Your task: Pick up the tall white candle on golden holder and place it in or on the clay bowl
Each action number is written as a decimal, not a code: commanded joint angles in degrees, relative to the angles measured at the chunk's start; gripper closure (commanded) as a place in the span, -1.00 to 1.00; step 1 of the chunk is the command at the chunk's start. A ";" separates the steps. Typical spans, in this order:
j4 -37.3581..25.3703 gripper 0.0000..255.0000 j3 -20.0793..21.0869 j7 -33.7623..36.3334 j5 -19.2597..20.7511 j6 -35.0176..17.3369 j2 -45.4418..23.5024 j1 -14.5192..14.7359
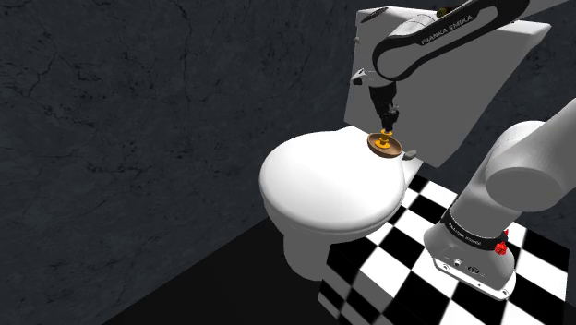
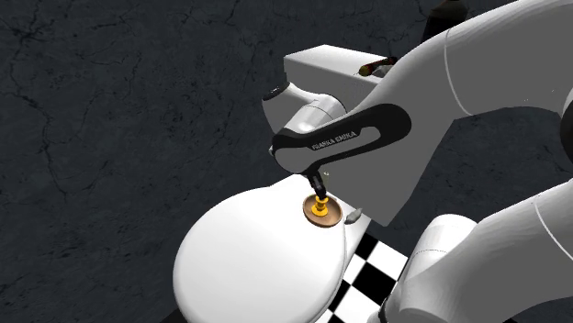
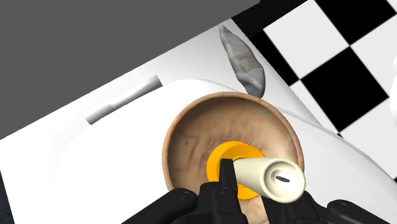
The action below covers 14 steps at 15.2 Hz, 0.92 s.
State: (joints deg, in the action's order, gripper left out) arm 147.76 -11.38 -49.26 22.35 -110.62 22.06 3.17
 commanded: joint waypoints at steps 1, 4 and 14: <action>0.00 -1.00 0.00 0.00 0.00 0.00 0.00 0.00; 0.00 -1.00 0.00 0.00 0.00 0.00 0.00 0.00; -6.16 -1.00 1.74 -0.55 -2.13 7.45 1.08 1.24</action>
State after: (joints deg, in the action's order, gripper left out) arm 141.67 -9.66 -49.80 20.24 -103.27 23.13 4.40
